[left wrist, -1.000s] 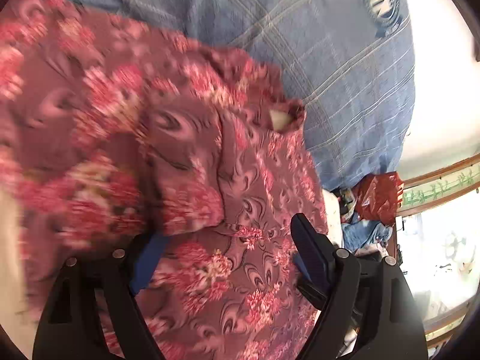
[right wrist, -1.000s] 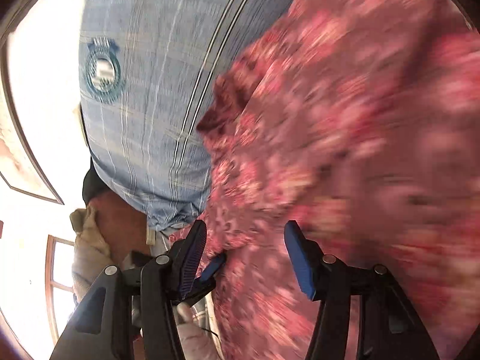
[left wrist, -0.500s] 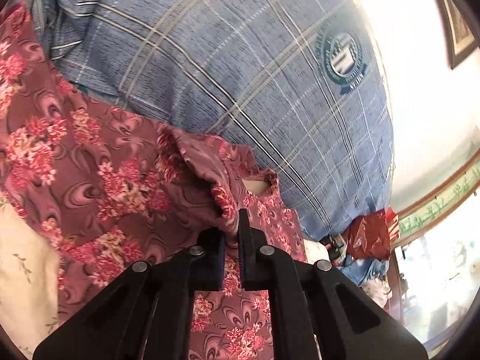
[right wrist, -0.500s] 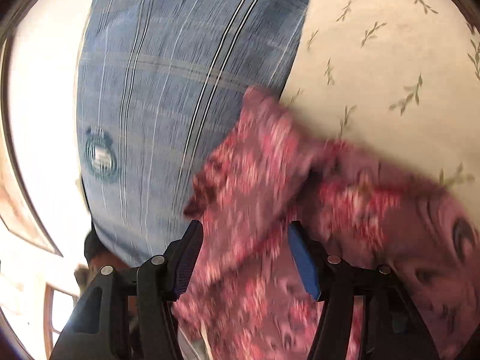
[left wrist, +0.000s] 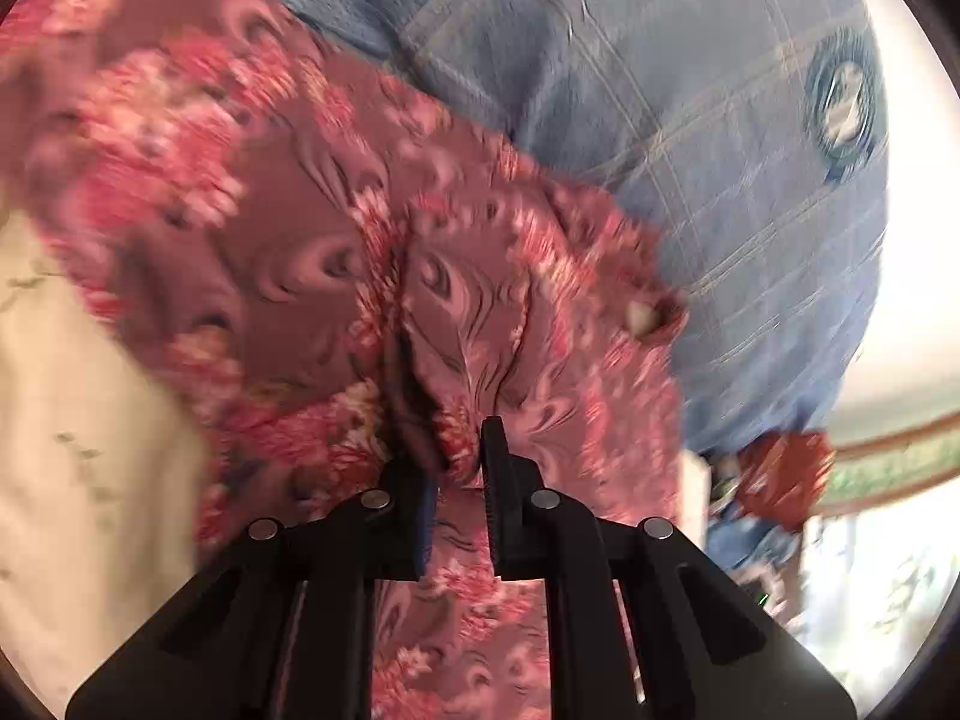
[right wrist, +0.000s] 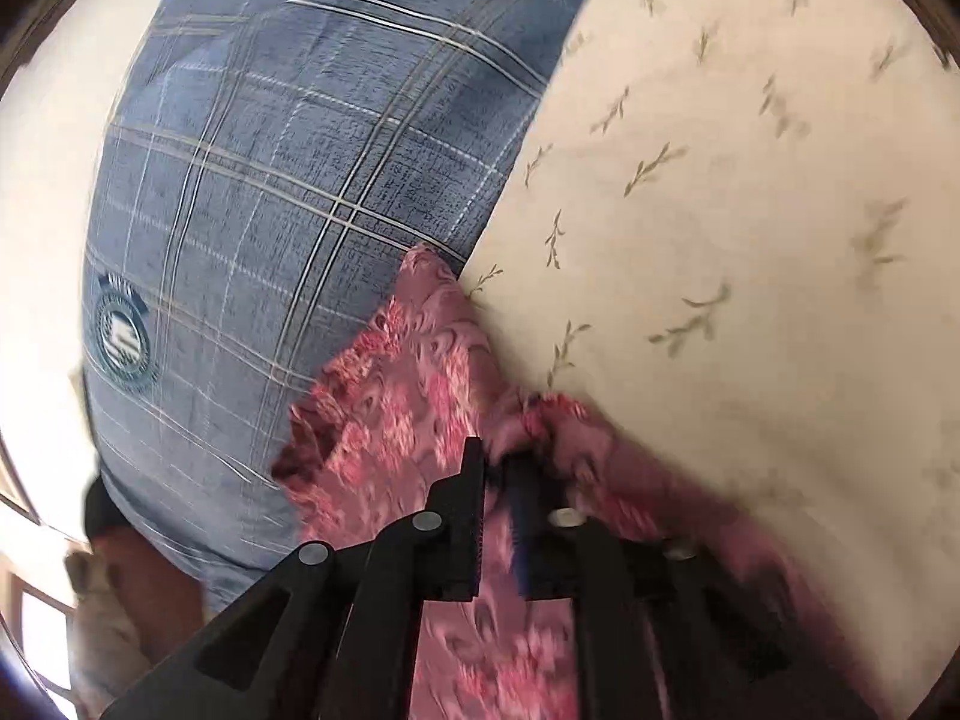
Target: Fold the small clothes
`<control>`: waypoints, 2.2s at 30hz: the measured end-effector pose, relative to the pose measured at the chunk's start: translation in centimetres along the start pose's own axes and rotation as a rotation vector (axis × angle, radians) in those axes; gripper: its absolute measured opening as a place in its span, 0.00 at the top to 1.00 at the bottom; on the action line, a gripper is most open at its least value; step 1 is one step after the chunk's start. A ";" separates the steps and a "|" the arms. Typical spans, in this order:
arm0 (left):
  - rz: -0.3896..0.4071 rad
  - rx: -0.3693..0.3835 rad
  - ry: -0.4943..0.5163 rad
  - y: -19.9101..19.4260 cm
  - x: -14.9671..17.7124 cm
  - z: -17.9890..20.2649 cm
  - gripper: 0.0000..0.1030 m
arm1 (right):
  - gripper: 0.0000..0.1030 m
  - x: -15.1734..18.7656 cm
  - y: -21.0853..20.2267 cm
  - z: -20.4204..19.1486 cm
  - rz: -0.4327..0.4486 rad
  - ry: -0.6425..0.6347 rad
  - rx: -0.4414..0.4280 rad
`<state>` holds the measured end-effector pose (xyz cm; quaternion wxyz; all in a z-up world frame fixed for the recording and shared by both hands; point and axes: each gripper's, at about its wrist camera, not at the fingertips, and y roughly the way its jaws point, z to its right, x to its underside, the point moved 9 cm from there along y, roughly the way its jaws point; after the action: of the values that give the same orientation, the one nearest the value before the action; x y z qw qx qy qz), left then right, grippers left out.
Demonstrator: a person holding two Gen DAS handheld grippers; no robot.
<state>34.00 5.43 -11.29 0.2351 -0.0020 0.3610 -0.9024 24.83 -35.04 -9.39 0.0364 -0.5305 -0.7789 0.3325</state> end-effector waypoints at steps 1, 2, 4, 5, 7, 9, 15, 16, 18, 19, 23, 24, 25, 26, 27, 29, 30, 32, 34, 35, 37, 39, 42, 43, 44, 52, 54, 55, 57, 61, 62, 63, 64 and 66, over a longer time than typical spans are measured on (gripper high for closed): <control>0.046 0.013 -0.002 -1.0 -0.5 0.1 0.89 | 0.88 0.6 -0.3 -1.3 -0.004 -0.028 -0.021; 0.083 0.015 0.015 -1.9 -0.9 0.6 0.80 | 0.87 1.2 -0.3 -2.5 -0.009 -0.066 -0.034; 0.110 0.011 0.080 -2.5 -1.0 1.8 0.62 | 0.85 3.2 0.9 -6.1 -0.044 -0.187 -0.057; 0.117 -0.006 0.105 -2.4 -0.9 2.1 0.57 | 0.84 4.3 1.7 -7.5 -0.070 -0.240 -0.069; 0.095 -0.082 0.161 -0.8 -0.7 2.2 0.56 | 0.84 6.7 3.8 -10.6 -0.115 -0.352 -0.074; 0.016 -0.178 0.174 1.5 0.0 0.5 0.58 | 0.84 9.7 6.3 -13.7 -0.163 -0.468 -0.087; 0.018 -0.096 0.102 0.5 -0.8 -0.3 0.57 | 0.83 15.8 12.0 -16.4 -0.263 -0.714 0.016; 0.012 -0.087 0.089 0.3 -0.9 -0.5 0.57 | 0.77 16.8 12.7 -15.9 -0.291 -0.754 0.057; 0.014 -0.080 0.083 -0.6 -1.3 -0.5 0.57 | 0.74 18.1 12.9 -16.1 -0.238 -0.890 0.070; 0.029 -0.080 0.087 -1.3 -1.5 -0.3 0.57 | 0.65 18.5 12.9 -16.3 -0.244 -0.914 0.078; 0.134 -0.126 0.085 -6.0 -4.2 -0.7 0.51 | 0.45 20.1 12.9 -17.0 -0.237 -1.027 0.106; 0.162 -0.144 0.069 -7.1 -5.0 -1.4 0.50 | 0.42 20.3 13.0 -17.1 -0.234 -1.045 0.116; 0.198 -0.172 0.044 -8.6 -5.8 -2.5 0.50 | 0.40 20.5 13.0 -17.2 -0.228 -1.067 0.131; 0.233 -0.205 0.016 -10.2 -6.6 -3.7 0.48 | 0.38 20.6 13.2 -17.3 -0.224 -1.080 0.140; 0.269 -0.239 -0.019 -11.9 -7.5 -5.1 0.47 | 0.38 20.7 13.3 -17.4 -0.222 -1.087 0.144; 0.317 -0.247 -0.073 -14.2 -8.3 -6.9 0.44 | 0.37 20.7 13.4 -17.2 -0.221 -1.091 0.147; 0.331 -0.239 -0.102 -15.1 -8.4 -7.8 0.42 | 0.36 20.6 13.3 -17.1 -0.222 -1.090 0.145; 0.332 -0.213 -0.136 -15.8 -8.7 -8.8 0.42 | 0.36 20.6 13.3 -17.1 -0.223 -1.085 0.138; 0.315 -0.169 -0.199 -16.3 -8.7 -9.7 0.42 | 0.36 20.6 13.4 -17.2 -0.224 -1.082 0.134; 0.317 -0.144 -0.221 -16.6 -8.6 -9.8 0.42 | 0.36 20.6 13.4 -17.2 -0.223 -1.081 0.133; 0.325 -0.134 -0.246 -17.6 -8.2 -9.9 0.42 | 0.35 20.6 13.3 -17.1 -0.222 -1.081 0.130; 0.333 -0.177 -0.253 -18.6 -6.7 -10.6 0.42 | 0.34 20.7 13.3 -17.1 -0.224 -1.077 0.125; 0.327 -0.189 -0.298 -18.2 -4.1 -11.8 0.41 | 0.33 20.6 13.2 -17.1 -0.229 -1.066 0.108; 0.319 -0.164 -0.321 -17.1 -3.8 -12.0 0.41 | 0.33 20.6 13.2 -17.1 -0.230 -1.062 0.103; 0.310 -0.163 -0.334 -16.8 -3.7 -12.4 0.40 | 0.33 20.5 13.2 -17.1 -0.230 -1.058 0.099; 0.347 -0.243 -0.320 -15.0 -7.2 -13.9 0.98 | 0.32 20.4 13.1 -17.1 -0.233 -1.046 0.085; 0.375 -0.251 -0.300 -16.2 -7.8 -13.5 0.98 | 0.32 20.4 13.1 -17.0 -0.235 -1.042 0.080; 0.396 -0.262 -0.280 -17.4 -7.9 -13.1 0.98 | 0.32 20.4 13.0 -17.0 -0.235 -1.039 0.077; 0.457 -0.294 -0.208 -20.4 -8.3 -11.6 0.98 | 0.32 20.4 13.0 -17.0 -0.237 -1.036 0.073; 0.590 -0.421 -0.067 -27.4 -10.1 -9.0 0.98 | 0.31 20.4 12.9 -17.0 -0.237 -1.032 0.068; 0.626 -0.466 -0.040 -29.6 -10.7 -8.6 0.98 | 0.31 20.4 12.9 -17.0 -0.237 -1.032 0.068; 0.644 -0.496 -0.032 -30.8 -11.2 -8.7 0.98 | 0.31 20.4 13.0 -17.1 -0.236 -1.033 0.069; 0.662 -0.533 -0.031 -32.3 -11.7 -9.1 0.98 | 0.31 20.4 13.0 -17.1 -0.236 -1.034 0.070; 0.669 -0.611 -0.057 -34.9 -12.9 -10.9 0.98 | 0.31 20.4 13.0 -17.1 -0.234 -1.036 0.073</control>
<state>28.78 39.94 5.56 0.5122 0.0207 0.5851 -0.6284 33.39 -6.66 -9.44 -0.2978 -0.2047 -0.7368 0.5714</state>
